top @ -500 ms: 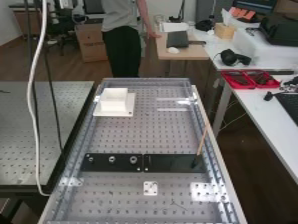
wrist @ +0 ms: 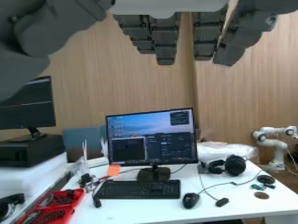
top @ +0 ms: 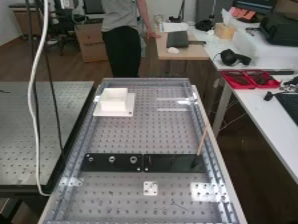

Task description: Grab the pcb board and place it in the clear container

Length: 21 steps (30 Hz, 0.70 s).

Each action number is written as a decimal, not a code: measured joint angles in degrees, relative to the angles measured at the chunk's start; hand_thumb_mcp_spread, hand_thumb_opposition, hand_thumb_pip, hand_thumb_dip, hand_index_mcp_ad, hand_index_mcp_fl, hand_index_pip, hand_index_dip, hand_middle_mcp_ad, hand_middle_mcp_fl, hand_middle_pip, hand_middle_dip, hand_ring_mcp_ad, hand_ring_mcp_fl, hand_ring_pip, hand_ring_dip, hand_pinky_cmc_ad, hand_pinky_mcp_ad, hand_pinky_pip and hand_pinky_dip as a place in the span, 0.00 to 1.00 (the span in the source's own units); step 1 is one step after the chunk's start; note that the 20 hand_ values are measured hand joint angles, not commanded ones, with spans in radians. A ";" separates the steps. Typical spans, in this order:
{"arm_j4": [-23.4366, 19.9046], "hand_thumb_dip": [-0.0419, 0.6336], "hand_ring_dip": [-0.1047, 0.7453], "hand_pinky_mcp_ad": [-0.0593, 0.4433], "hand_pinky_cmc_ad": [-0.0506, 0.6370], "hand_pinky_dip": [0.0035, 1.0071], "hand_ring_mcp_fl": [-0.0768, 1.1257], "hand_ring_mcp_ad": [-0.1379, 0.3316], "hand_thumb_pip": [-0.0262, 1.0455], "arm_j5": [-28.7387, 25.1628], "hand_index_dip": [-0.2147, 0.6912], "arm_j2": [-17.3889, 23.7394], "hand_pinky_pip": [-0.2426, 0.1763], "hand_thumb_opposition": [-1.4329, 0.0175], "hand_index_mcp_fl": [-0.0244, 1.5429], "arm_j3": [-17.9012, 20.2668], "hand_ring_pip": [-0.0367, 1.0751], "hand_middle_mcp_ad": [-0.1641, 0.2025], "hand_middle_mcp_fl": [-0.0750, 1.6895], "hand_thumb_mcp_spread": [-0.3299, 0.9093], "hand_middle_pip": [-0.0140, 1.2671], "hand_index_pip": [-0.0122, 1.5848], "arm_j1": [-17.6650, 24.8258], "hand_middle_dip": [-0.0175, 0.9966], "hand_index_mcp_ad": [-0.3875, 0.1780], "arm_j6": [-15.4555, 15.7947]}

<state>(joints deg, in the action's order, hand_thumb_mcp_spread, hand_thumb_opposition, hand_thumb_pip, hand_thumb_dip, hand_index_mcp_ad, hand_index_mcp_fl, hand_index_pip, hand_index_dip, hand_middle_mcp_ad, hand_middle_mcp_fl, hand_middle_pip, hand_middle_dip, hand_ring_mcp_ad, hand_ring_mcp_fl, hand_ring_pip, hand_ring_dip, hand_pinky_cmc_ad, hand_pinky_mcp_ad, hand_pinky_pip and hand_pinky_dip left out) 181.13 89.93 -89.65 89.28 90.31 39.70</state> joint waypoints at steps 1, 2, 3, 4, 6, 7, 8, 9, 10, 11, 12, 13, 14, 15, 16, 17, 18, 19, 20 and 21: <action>0.06 0.07 0.07 0.52 0.48 0.24 0.08 0.79 0.11 0.00 0.26 0.00 0.40 0.57 0.03 -0.03 0.11 0.79 0.06 0.37 0.12 0.05 -0.01 0.05 0.88 -0.02; 0.10 0.07 0.07 0.51 0.51 0.24 0.08 0.79 0.11 0.02 0.25 0.01 0.37 0.57 0.03 -0.05 0.11 0.78 0.06 0.37 0.12 0.05 -0.01 0.05 0.89 -0.02; 0.13 0.07 0.07 0.51 0.51 0.25 0.08 0.80 0.11 0.04 0.26 0.02 0.36 0.57 0.03 -0.06 0.11 0.79 0.06 0.38 0.12 0.05 -0.03 0.05 0.89 0.00; 0.14 0.07 0.07 0.52 0.51 0.26 0.08 0.80 0.11 0.09 0.25 0.03 0.36 0.56 0.03 -0.06 0.12 0.79 0.06 0.37 0.12 0.05 -0.05 0.05 0.90 0.01; 0.13 0.07 0.07 0.54 0.50 0.26 0.09 0.82 0.11 0.16 0.25 0.07 0.37 0.56 0.03 -0.06 0.11 0.79 0.06 0.37 0.12 0.05 -0.08 0.05 0.90 0.00; 0.10 0.07 0.07 0.54 0.51 0.27 0.09 0.82 0.11 0.21 0.26 0.09 0.36 0.56 0.03 -0.04 0.11 0.80 0.06 0.37 0.12 0.05 -0.11 0.05 0.90 0.01; 0.04 0.07 0.07 0.54 0.52 0.27 0.09 0.82 0.11 0.24 0.25 0.10 0.35 0.56 0.03 0.00 0.11 0.82 0.06 0.37 0.12 0.05 -0.13 0.05 0.91 -0.03; 0.01 0.07 0.07 0.54 0.53 0.27 0.09 0.82 0.11 0.27 0.25 0.10 0.35 0.56 0.03 0.02 0.11 0.82 0.05 0.37 0.12 0.05 -0.15 0.05 0.91 -0.07; -0.04 0.07 0.07 0.54 0.53 0.27 0.09 0.82 0.11 0.33 0.25 0.10 0.35 0.56 0.03 0.11 0.11 0.82 0.05 0.37 0.12 0.05 -0.19 0.05 0.91 -0.16; -0.11 0.07 0.07 0.54 0.53 0.27 0.09 0.82 0.11 0.36 0.25 0.10 0.34 0.55 0.03 0.21 0.11 0.82 0.05 0.37 0.12 0.05 -0.22 0.05 0.91 -0.23; -0.19 0.07 0.07 0.54 0.53 0.27 0.09 0.82 0.11 0.37 0.25 0.10 0.33 0.55 0.03 0.31 0.11 0.82 0.05 0.37 0.13 0.05 -0.24 0.05 0.91 -0.25; -0.43 0.07 0.07 0.54 0.53 0.27 0.09 0.82 0.11 0.35 0.25 0.08 0.33 0.55 0.03 0.57 0.11 0.82 0.05 0.37 0.13 0.05 -0.27 0.05 0.91 -0.27; -0.51 0.07 0.07 0.54 0.53 0.27 0.09 0.83 0.11 0.34 0.25 0.07 0.33 0.55 0.03 0.66 0.11 0.82 0.06 0.37 0.13 0.05 -0.28 0.05 0.90 -0.29; -0.72 0.07 0.07 0.54 0.53 0.27 0.09 0.83 0.11 0.32 0.25 0.05 0.33 0.55 0.03 0.90 0.11 0.83 0.06 0.37 0.13 0.05 -0.31 0.05 0.90 -0.37; -1.01 0.07 0.07 0.54 0.53 0.27 0.09 0.83 0.11 0.29 0.25 0.03 0.33 0.55 0.03 1.22 0.11 0.83 0.06 0.37 0.13 0.05 -0.34 0.05 0.90 -0.53; -1.39 0.07 0.07 0.54 0.53 0.27 0.09 0.83 0.11 0.23 0.25 0.00 0.33 0.55 0.03 1.62 0.12 0.83 0.06 0.37 0.13 0.05 -0.37 0.05 0.90 -0.59; -1.56 0.07 0.07 0.54 0.53 0.27 0.09 0.83 0.11 0.20 0.25 -0.01 0.32 0.55 0.03 1.81 0.11 0.83 0.06 0.37 0.13 0.05 -0.37 0.05 0.90 -0.60; -1.92 0.07 0.07 0.54 0.53 0.27 0.09 0.83 0.11 0.16 0.25 -0.04 0.32 0.55 0.03 2.25 0.11 0.83 0.06 0.37 0.13 0.05 -0.36 0.05 0.91 -0.66; -2.21 0.07 0.07 0.54 0.53 0.27 0.09 0.83 0.11 0.11 0.25 -0.07 0.32 0.55 0.03 2.60 0.11 0.82 0.06 0.37 0.13 0.05 -0.36 0.05 0.91 -0.70; -2.49 0.07 0.07 0.54 0.53 0.27 0.09 0.83 0.11 0.06 0.26 -0.09 0.32 0.55 0.03 2.92 0.11 0.82 0.06 0.37 0.13 0.05 -0.35 0.05 0.91 -0.68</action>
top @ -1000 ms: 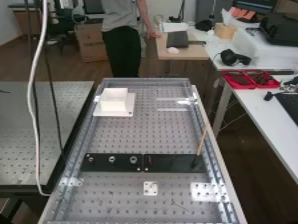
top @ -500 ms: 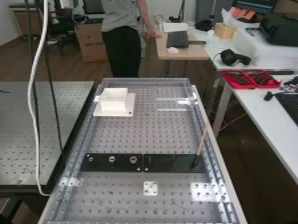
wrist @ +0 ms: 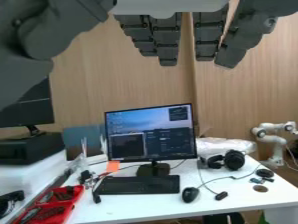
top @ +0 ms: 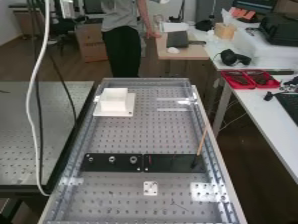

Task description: Grab the pcb board and place it in the clear container

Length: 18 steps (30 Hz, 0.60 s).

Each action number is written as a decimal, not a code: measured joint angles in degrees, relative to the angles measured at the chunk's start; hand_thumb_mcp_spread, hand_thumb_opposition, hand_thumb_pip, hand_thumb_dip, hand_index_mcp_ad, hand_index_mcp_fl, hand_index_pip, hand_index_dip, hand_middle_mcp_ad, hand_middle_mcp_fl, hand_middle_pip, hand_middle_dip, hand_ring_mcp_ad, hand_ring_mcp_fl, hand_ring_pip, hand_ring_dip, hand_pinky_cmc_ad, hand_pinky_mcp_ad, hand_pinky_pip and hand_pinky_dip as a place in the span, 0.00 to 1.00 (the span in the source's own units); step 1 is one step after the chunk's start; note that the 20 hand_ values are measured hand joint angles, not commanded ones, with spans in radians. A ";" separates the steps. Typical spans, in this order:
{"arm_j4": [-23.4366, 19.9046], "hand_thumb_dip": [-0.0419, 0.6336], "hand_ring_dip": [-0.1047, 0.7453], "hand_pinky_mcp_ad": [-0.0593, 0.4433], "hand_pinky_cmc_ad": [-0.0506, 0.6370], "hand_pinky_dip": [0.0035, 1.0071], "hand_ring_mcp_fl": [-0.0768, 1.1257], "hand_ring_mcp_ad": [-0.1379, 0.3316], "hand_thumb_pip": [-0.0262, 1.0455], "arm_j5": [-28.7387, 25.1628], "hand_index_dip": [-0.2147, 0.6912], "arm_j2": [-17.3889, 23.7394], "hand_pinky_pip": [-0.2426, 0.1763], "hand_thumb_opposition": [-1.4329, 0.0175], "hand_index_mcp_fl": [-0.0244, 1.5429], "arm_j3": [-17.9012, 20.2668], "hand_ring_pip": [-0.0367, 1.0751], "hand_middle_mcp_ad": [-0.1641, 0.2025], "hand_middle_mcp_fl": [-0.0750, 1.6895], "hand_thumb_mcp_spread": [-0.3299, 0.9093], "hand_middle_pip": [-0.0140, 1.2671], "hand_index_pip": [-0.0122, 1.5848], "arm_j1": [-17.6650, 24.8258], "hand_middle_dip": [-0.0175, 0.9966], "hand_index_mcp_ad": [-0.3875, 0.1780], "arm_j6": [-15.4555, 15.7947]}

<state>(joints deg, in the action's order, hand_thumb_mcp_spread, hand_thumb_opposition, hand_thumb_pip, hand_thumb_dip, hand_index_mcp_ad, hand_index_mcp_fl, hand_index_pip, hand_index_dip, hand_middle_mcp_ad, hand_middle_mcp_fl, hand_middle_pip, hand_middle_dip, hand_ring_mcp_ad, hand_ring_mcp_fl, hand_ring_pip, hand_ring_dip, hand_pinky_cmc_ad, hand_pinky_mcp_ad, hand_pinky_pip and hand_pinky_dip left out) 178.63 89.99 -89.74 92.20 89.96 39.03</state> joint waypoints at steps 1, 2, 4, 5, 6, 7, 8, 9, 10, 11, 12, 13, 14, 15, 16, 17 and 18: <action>-0.39 0.07 0.07 0.54 0.53 0.27 0.09 0.83 0.11 -0.04 0.26 -0.01 0.32 0.55 0.03 0.36 0.11 0.83 0.06 0.37 0.13 0.05 0.01 0.05 0.91 0.09; -1.02 0.07 0.07 0.54 0.53 0.27 0.09 0.83 0.11 -0.09 0.25 -0.02 0.32 0.55 0.03 0.92 0.11 0.83 0.06 0.38 0.13 0.05 0.02 0.05 0.91 0.21; -2.13 0.07 0.07 0.54 0.53 0.27 0.09 0.83 0.11 -0.26 0.25 -0.03 0.32 0.54 0.03 1.93 0.11 0.83 0.06 0.39 0.13 0.05 0.07 0.05 0.91 0.48; -2.30 0.07 0.07 0.54 0.53 0.27 0.09 0.83 0.11 -0.29 0.25 -0.04 0.32 0.54 0.03 2.09 0.11 0.83 0.06 0.39 0.13 0.05 0.09 0.05 0.92 0.55; -2.85 0.07 0.07 0.54 0.53 0.27 0.09 0.83 0.11 -0.38 0.25 -0.06 0.32 0.54 0.03 2.58 0.11 0.83 0.06 0.39 0.13 0.05 0.14 0.05 0.92 0.79; -3.55 0.07 0.07 0.54 0.53 0.27 0.09 0.83 0.11 -0.52 0.25 -0.11 0.32 0.54 0.03 3.26 0.11 0.83 0.06 0.39 0.13 0.05 0.20 0.05 0.92 0.98; -4.29 0.07 0.07 0.54 0.53 0.27 0.09 0.83 0.11 -0.68 0.26 -0.17 0.32 0.54 0.03 3.97 0.11 0.83 0.06 0.39 0.13 0.05 0.26 0.05 0.92 1.04; -4.61 0.07 0.07 0.54 0.53 0.27 0.09 0.83 0.11 -0.75 0.26 -0.19 0.32 0.54 0.03 4.26 0.11 0.83 0.06 0.39 0.13 0.05 0.29 0.05 0.92 1.05; -5.36 0.07 0.07 0.54 0.53 0.27 0.09 0.83 0.12 -0.90 0.26 -0.28 0.32 0.54 0.03 4.98 0.11 0.83 0.06 0.40 0.13 0.05 0.34 0.05 0.92 1.04; -6.01 0.07 0.07 0.54 0.53 0.27 0.09 0.83 0.12 -1.00 0.26 -0.39 0.32 0.54 0.03 5.60 0.11 0.83 0.06 0.40 0.13 0.05 0.37 0.05 0.92 0.98; -6.44 0.07 0.07 0.54 0.53 0.27 0.09 0.83 0.13 -1.08 0.26 -0.47 0.32 0.54 0.03 6.00 0.11 0.83 0.06 0.40 0.13 0.05 0.39 0.05 0.92 0.95; -7.09 0.07 0.07 0.54 0.53 0.27 0.09 0.83 0.13 -1.20 0.26 -0.62 0.32 0.54 0.03 6.63 0.12 0.83 0.06 0.41 0.13 0.05 0.43 0.05 0.92 0.93; -7.75 0.07 0.07 0.54 0.53 0.27 0.09 0.83 0.13 -1.38 0.26 -0.80 0.32 0.54 0.03 7.28 0.11 0.83 0.06 0.41 0.13 0.05 0.49 0.05 0.92 0.95; -8.17 0.07 0.07 0.54 0.53 0.27 0.09 0.83 0.13 -1.51 0.25 -0.92 0.32 0.54 0.03 7.68 0.11 0.83 0.05 0.41 0.13 0.05 0.54 0.04 0.92 1.01; -8.72 0.07 0.07 0.54 0.53 0.27 0.09 0.83 0.13 -1.73 0.27 -1.10 0.32 0.54 0.03 8.22 0.11 0.83 0.06 0.41 0.13 0.05 0.61 0.04 0.91 1.13; -9.11 0.07 0.07 0.54 0.53 0.27 0.09 0.83 0.14 -1.92 0.29 -1.23 0.32 0.54 0.03 8.65 0.11 0.83 0.06 0.41 0.13 0.05 0.67 0.05 0.91 1.23; -9.80 0.07 0.07 0.54 0.53 0.27 0.09 0.83 0.14 -2.19 0.29 -1.44 0.32 0.54 0.03 9.33 0.11 0.83 0.05 0.43 0.13 0.05 0.75 0.04 0.91 1.32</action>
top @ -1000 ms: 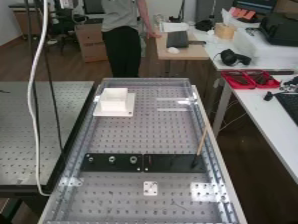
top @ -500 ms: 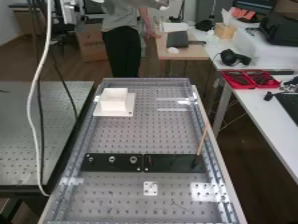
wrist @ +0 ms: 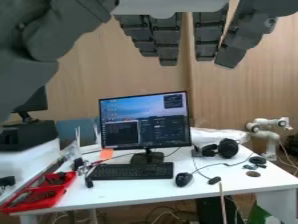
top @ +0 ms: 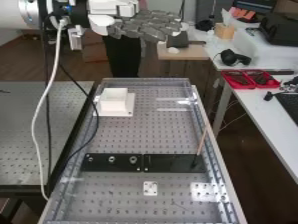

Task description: Grab the pcb board and place it in the clear container

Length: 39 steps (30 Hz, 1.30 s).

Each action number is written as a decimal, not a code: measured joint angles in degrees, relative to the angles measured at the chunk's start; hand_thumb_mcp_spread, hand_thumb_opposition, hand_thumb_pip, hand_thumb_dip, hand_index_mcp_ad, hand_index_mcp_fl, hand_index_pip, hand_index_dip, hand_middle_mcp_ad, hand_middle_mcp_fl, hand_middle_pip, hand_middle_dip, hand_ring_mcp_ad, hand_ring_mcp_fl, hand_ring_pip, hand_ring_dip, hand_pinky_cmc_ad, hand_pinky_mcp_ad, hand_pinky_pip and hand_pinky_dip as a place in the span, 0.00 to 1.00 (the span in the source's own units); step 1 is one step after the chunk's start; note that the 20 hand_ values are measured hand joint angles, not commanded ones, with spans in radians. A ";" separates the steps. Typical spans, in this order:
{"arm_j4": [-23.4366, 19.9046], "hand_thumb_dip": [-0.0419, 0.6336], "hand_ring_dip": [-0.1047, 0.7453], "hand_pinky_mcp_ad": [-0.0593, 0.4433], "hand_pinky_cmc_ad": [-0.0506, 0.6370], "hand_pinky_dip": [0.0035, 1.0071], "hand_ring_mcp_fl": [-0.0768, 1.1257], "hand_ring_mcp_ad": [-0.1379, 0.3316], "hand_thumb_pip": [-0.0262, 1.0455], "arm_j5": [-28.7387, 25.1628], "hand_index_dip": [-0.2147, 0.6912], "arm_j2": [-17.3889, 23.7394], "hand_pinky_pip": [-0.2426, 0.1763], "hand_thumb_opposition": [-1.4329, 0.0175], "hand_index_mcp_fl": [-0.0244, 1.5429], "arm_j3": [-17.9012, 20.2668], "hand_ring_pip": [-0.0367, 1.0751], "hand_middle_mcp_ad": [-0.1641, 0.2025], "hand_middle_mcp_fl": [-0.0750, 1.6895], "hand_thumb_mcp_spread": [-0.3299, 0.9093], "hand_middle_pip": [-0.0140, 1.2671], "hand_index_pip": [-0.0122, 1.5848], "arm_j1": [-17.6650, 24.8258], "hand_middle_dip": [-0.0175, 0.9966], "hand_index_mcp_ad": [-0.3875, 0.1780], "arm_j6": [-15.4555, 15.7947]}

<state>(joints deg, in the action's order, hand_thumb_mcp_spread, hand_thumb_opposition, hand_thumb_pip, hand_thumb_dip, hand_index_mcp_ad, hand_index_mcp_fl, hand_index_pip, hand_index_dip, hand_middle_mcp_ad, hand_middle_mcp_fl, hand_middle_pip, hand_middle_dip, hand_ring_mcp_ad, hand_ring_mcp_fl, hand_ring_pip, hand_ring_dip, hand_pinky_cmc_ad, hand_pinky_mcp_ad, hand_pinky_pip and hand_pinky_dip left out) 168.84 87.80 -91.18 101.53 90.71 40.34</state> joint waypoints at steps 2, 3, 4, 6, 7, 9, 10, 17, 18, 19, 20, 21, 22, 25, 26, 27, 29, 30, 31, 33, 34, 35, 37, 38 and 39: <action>-1.77 0.07 0.07 0.54 0.53 0.27 0.09 0.83 0.14 -0.69 0.31 -0.54 0.32 0.54 0.03 1.59 0.11 0.83 0.05 0.43 0.13 0.05 0.12 0.05 0.91 -0.07; -2.18 0.07 0.07 0.54 0.53 0.28 0.09 0.83 0.14 -0.83 0.31 -0.66 0.32 0.54 0.03 1.93 0.11 0.83 0.05 0.44 0.13 0.05 0.12 0.04 0.92 -0.13; -3.08 0.07 0.07 0.54 0.53 0.29 0.09 0.83 0.15 -1.16 0.32 -0.94 0.32 0.54 0.03 2.67 0.11 0.82 0.05 0.44 0.13 0.05 0.11 0.05 0.90 -0.41; -4.43 0.07 0.07 0.53 0.53 0.29 0.09 0.83 0.15 -1.62 0.34 -1.33 0.31 0.54 0.03 3.71 0.11 0.82 0.05 0.45 0.13 0.05 0.09 0.05 0.86 -0.96; -5.36 0.07 0.07 0.54 0.53 0.29 0.09 0.83 0.16 -2.03 0.34 -1.56 0.31 0.54 0.03 4.45 0.11 0.83 0.06 0.45 0.13 0.05 0.07 0.05 0.84 -1.17; -6.87 0.07 0.07 0.53 0.53 0.29 0.09 0.83 0.16 -2.82 0.34 -1.93 0.31 0.54 0.03 5.60 0.11 0.83 0.06 0.46 0.13 0.05 0.04 0.05 0.81 -1.34; -7.84 0.07 0.07 0.53 0.53 0.29 0.09 0.83 0.17 -3.39 0.34 -2.20 0.31 0.54 0.03 6.37 0.11 0.82 0.06 0.47 0.13 0.05 0.00 0.05 0.81 -1.49; -11.73 0.09 0.07 0.53 0.52 0.30 0.08 0.83 0.18 -6.86 0.36 -4.09 0.31 0.54 0.05 9.58 0.11 0.83 0.06 0.52 0.13 0.06 -0.39 0.04 0.73 -3.13; -11.87 0.10 0.07 0.53 0.52 0.30 0.08 0.83 0.18 -7.10 0.38 -4.22 0.31 0.54 0.05 9.75 0.11 0.83 0.06 0.53 0.13 0.06 -0.41 0.04 0.71 -3.14; -12.18 0.10 0.07 0.53 0.52 0.30 0.08 0.83 0.18 -7.67 0.39 -4.50 0.31 0.54 0.05 10.14 0.11 0.83 0.06 0.54 0.13 0.06 -0.44 0.04 0.70 -3.13; -12.38 0.10 0.07 0.53 0.52 0.30 0.08 0.83 0.18 -7.99 0.41 -4.63 0.31 0.54 0.06 10.38 0.11 0.83 0.06 0.55 0.13 0.06 -0.44 0.04 0.70 -3.10; -12.68 0.09 0.07 0.53 0.52 0.30 0.08 0.83 0.19 -8.41 0.41 -4.82 0.31 0.53 0.08 10.70 0.11 0.83 0.06 0.55 0.13 0.06 -0.43 0.04 0.70 -2.98; -13.16 0.09 0.07 0.53 0.52 0.30 0.08 0.83 0.22 -8.83 0.40 -4.99 0.31 0.53 0.09 11.08 0.11 0.82 0.06 0.55 0.13 0.06 -0.40 0.05 0.69 -2.72; -15.18 0.11 0.07 0.53 0.52 0.27 0.08 0.83 0.23 -9.86 0.45 -5.53 0.31 0.53 0.11 12.25 0.11 0.82 0.06 0.56 0.13 0.07 -0.22 0.05 0.67 -2.05; -15.97 0.11 0.07 0.53 0.53 0.26 0.08 0.83 0.24 -10.25 0.46 -5.77 0.31 0.53 0.13 12.66 0.11 0.82 0.06 0.57 0.13 0.07 -0.12 0.05 0.67 -1.86; -16.55 0.12 0.07 0.53 0.52 0.26 0.08 0.83 0.24 -10.58 0.49 -6.03 0.32 0.52 0.14 12.96 0.11 0.82 0.06 0.59 0.13 0.07 -0.04 0.05 0.66 -1.77; -17.41 0.12 0.07 0.52 0.52 0.25 0.08 0.83 0.24 -11.21 0.50 -6.60 0.32 0.52 0.15 13.43 0.11 0.82 0.06 0.60 0.13 0.07 0.12 0.05 0.66 -1.56; -18.06 0.14 0.07 0.52 0.52 0.25 0.08 0.83 0.24 -11.74 0.52 -7.09 0.32 0.52 0.15 13.73 0.11 0.82 0.06 0.61 0.13 0.07 0.23 0.06 0.66 -1.29; -18.59 0.14 0.07 0.52 0.52 0.23 0.08 0.83 0.25 -12.15 0.54 -7.50 0.32 0.52 0.15 13.98 0.11 0.81 0.06 0.62 0.13 0.07 0.31 0.07 0.67 -1.04; -19.60 0.16 0.07 0.52 0.52 0.22 0.08 0.83 0.27 -12.80 0.55 -8.27 0.32 0.51 0.15 14.43 0.11 0.79 0.06 0.62 0.13 0.08 0.35 0.08 0.64 -0.86; -20.52 0.17 0.07 0.52 0.51 0.22 0.08 0.83 0.28 -13.24 0.55 -8.82 0.32 0.51 0.14 14.76 0.11 0.79 0.06 0.64 0.13 0.09 0.33 0.08 0.64 -0.87; -21.52 0.18 0.07 0.51 0.51 0.21 0.08 0.83 0.29 -13.72 0.56 -9.42 0.32 0.51 0.15 15.09 0.11 0.76 0.06 0.64 0.13 0.12 0.26 0.08 0.64 -0.90; -22.89 0.18 0.07 0.51 0.50 0.20 0.07 0.83 0.30 -14.34 0.56 -10.22 0.32 0.51 0.15 15.52 0.11 0.74 0.06 0.65 0.13 0.17 0.07 0.09 0.64 -0.97; -23.85 0.20 0.07 0.51 0.50 0.20 0.07 0.83 0.30 -14.72 0.56 -10.71 0.32 0.51 0.15 15.77 0.11 0.74 0.06 0.66 0.13 0.22 -0.08 0.09 0.63 -1.00; -24.37 0.20 0.07 0.51 0.51 0.19 0.07 0.83 0.31 -14.94 0.56 -10.98 0.32 0.51 0.14 15.91 0.11 0.74 0.06 0.66 0.13 0.24 -0.19 0.10 0.63 -1.00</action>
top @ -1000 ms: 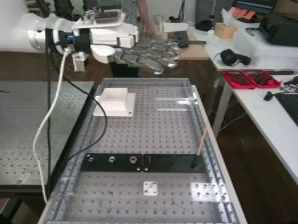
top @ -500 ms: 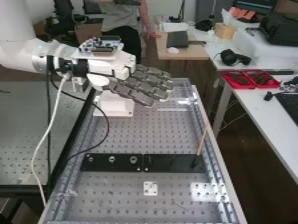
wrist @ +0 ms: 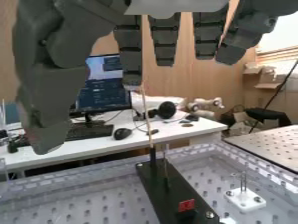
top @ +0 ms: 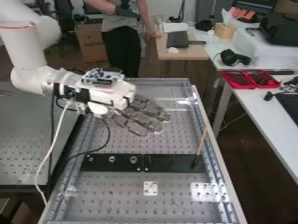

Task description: Grab the pcb board and place it in the clear container

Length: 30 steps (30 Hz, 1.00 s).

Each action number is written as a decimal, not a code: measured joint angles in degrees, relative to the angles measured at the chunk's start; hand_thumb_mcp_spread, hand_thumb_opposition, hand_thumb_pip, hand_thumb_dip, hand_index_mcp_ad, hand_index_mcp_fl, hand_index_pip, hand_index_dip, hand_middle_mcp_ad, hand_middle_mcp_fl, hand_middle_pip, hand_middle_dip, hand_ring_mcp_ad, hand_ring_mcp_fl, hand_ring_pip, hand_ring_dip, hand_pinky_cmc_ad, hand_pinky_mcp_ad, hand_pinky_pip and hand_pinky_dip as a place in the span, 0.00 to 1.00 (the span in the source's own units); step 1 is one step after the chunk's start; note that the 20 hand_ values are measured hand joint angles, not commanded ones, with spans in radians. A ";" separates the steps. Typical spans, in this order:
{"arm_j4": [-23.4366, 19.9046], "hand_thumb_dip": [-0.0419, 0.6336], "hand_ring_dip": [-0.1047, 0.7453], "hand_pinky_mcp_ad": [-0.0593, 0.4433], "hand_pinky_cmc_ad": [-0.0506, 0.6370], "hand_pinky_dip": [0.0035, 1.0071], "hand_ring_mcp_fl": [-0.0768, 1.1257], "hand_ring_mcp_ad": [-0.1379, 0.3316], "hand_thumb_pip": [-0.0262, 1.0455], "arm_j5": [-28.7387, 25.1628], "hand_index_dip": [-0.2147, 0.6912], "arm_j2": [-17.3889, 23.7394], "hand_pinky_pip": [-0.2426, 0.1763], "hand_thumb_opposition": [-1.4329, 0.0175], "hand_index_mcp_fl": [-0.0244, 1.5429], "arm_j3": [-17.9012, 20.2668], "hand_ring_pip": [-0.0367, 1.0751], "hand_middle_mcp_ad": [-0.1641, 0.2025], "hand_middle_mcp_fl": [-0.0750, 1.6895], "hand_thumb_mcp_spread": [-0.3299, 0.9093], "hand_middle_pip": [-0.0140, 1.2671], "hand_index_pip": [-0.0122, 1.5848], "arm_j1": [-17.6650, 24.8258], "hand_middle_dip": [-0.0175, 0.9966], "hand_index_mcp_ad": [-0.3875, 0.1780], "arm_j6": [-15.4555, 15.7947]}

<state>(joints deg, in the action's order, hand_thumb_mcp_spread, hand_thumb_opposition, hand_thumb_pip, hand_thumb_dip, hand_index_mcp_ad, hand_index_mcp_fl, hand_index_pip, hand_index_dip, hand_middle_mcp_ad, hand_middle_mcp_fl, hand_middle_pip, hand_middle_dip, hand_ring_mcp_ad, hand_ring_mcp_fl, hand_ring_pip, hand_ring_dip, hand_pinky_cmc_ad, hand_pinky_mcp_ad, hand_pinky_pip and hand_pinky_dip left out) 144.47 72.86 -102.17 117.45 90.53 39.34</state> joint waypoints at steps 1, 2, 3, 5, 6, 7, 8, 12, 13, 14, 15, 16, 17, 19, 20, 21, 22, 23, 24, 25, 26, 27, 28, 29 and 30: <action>-0.79 0.23 0.07 0.51 0.50 0.19 0.07 0.83 0.31 -0.34 0.56 -0.48 0.32 0.50 0.15 0.23 0.11 0.74 0.06 0.68 0.13 0.28 -0.16 0.10 0.63 0.00; -1.30 0.23 0.07 0.51 0.50 0.19 0.07 0.83 0.31 -0.55 0.56 -0.79 0.32 0.49 0.14 0.35 0.11 0.75 0.06 0.68 0.13 0.33 -0.27 0.11 0.62 0.02; -1.91 0.23 0.07 0.51 0.50 0.19 0.07 0.83 0.32 -0.79 0.56 -1.25 0.32 0.48 0.13 0.50 0.11 0.75 0.06 0.68 0.13 0.37 -0.44 0.11 0.61 0.05; -3.26 0.25 0.07 0.51 0.50 0.19 0.07 0.83 0.32 -1.26 0.56 -2.21 0.32 0.48 0.12 0.85 0.11 0.75 0.06 0.69 0.13 0.44 -0.79 0.12 0.61 0.20; -3.58 0.25 0.07 0.51 0.51 0.18 0.07 0.83 0.32 -1.35 0.56 -2.41 0.32 0.49 0.11 0.93 0.11 0.75 0.06 0.69 0.13 0.47 -0.86 0.13 0.61 0.26; -4.41 0.26 0.07 0.51 0.51 0.18 0.07 0.83 0.32 -1.57 0.56 -2.90 0.32 0.49 0.11 1.14 0.11 0.75 0.06 0.69 0.13 0.49 -1.02 0.13 0.59 0.42; -5.32 0.27 0.07 0.51 0.51 0.18 0.07 0.83 0.32 -1.79 0.56 -3.34 0.32 0.48 0.09 1.35 0.11 0.75 0.06 0.69 0.13 0.53 -1.15 0.13 0.58 0.61; -8.37 0.28 0.08 0.51 0.48 0.18 0.07 0.83 0.33 -2.46 0.56 -4.74 0.32 0.48 0.07 1.97 0.11 0.70 0.06 0.70 0.13 0.63 -1.50 0.13 0.57 1.19; -9.34 0.30 0.08 0.51 0.48 0.18 0.06 0.83 0.33 -2.71 0.56 -5.37 0.33 0.46 0.07 2.11 0.11 0.70 0.06 0.70 0.13 0.65 -1.64 0.13 0.56 1.33; -10.06 0.30 0.08 0.51 0.48 0.18 0.06 0.83 0.33 -2.88 0.56 -5.92 0.33 0.46 0.07 2.17 0.11 0.70 0.06 0.71 0.13 0.67 -1.76 0.14 0.55 1.47; -10.56 0.30 0.08 0.51 0.48 0.18 0.06 0.83 0.33 -2.95 0.56 -6.27 0.33 0.46 0.07 2.17 0.11 0.70 0.06 0.73 0.13 0.69 -1.84 0.14 0.55 1.60; -11.24 0.30 0.08 0.51 0.48 0.18 0.06 0.83 0.33 -3.02 0.56 -6.85 0.33 0.46 0.06 2.15 0.11 0.70 0.06 0.72 0.13 0.71 -1.98 0.14 0.56 1.86; -12.05 0.31 0.08 0.52 0.48 0.18 0.06 0.82 0.33 -3.02 0.56 -7.49 0.33 0.46 0.05 2.10 0.11 0.68 0.06 0.72 0.13 0.73 -2.17 0.14 0.56 2.27; -13.13 0.32 0.08 0.52 0.49 0.18 0.06 0.82 0.33 -2.84 0.56 -8.46 0.33 0.45 0.05 1.94 0.11 0.67 0.06 0.72 0.13 0.75 -2.52 0.14 0.56 3.03; -13.70 0.32 0.08 0.52 0.49 0.18 0.06 0.81 0.33 -2.67 0.56 -8.90 0.33 0.45 0.05 1.82 0.11 0.67 0.06 0.72 0.13 0.76 -2.74 0.14 0.56 3.40; -14.25 0.32 0.09 0.52 0.49 0.18 0.06 0.81 0.33 -2.43 0.56 -9.34 0.33 0.45 0.05 1.67 0.11 0.67 0.06 0.72 0.13 0.76 -2.99 0.14 0.55 3.74; -14.75 0.32 0.10 0.52 0.49 0.18 0.07 0.81 0.33 -2.02 0.56 -9.92 0.33 0.46 0.05 1.42 0.11 0.67 0.05 0.72 0.13 0.78 -3.40 0.14 0.53 4.05; -14.88 0.32 0.10 0.52 0.49 0.18 0.07 0.81 0.33 -1.90 0.56 -10.08 0.33 0.46 0.05 1.33 0.11 0.66 0.07 0.73 0.13 0.78 -3.54 0.14 0.53 4.11; -15.32 0.32 0.10 0.51 0.49 0.18 0.07 0.81 0.33 -1.38 0.56 -10.64 0.32 0.45 0.05 1.04 0.11 0.65 0.07 0.74 0.13 0.79 -4.01 0.14 0.53 4.30; -15.67 0.32 0.10 0.51 0.48 0.17 0.07 0.81 0.33 -0.93 0.56 -11.04 0.32 0.45 0.05 0.77 0.11 0.65 0.07 0.74 0.13 0.79 -4.38 0.15 0.53 4.50; -15.82 0.32 0.10 0.51 0.48 0.18 0.07 0.81 0.33 -0.59 0.56 -11.31 0.35 0.45 0.05 0.59 0.11 0.65 0.07 0.74 0.13 0.80 -4.63 0.15 0.52 4.65; -16.02 0.32 0.11 0.52 0.48 0.18 0.07 0.81 0.33 -0.05 0.55 -11.66 0.36 0.45 0.05 0.35 0.11 0.65 0.06 0.74 0.13 0.81 -4.99 0.15 0.51 4.87; -16.25 0.34 0.11 0.52 0.49 0.18 0.07 0.81 0.33 0.57 0.55 -12.02 0.36 0.44 0.05 0.05 0.11 0.66 0.07 0.74 0.13 0.82 -5.40 0.15 0.50 5.11; -16.40 0.34 0.12 0.52 0.48 0.18 0.07 0.81 0.33 1.19 0.55 -12.36 0.36 0.43 0.05 -0.22 0.11 0.66 0.07 0.74 0.13 0.82 -5.79 0.15 0.49 5.42; -16.50 0.34 0.12 0.52 0.48 0.18 0.07 0.81 0.33 1.63 0.55 -12.57 0.37 0.43 0.05 -0.38 0.11 0.65 0.06 0.75 0.13 0.83 -6.05 0.15 0.50 5.65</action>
<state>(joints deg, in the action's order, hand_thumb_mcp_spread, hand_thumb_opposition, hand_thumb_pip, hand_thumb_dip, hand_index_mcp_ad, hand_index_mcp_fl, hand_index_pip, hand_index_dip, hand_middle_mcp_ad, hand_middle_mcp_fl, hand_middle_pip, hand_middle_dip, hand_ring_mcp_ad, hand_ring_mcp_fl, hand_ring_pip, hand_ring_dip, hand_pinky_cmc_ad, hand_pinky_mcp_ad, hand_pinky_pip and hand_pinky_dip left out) 127.97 74.49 -114.74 117.07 84.48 44.99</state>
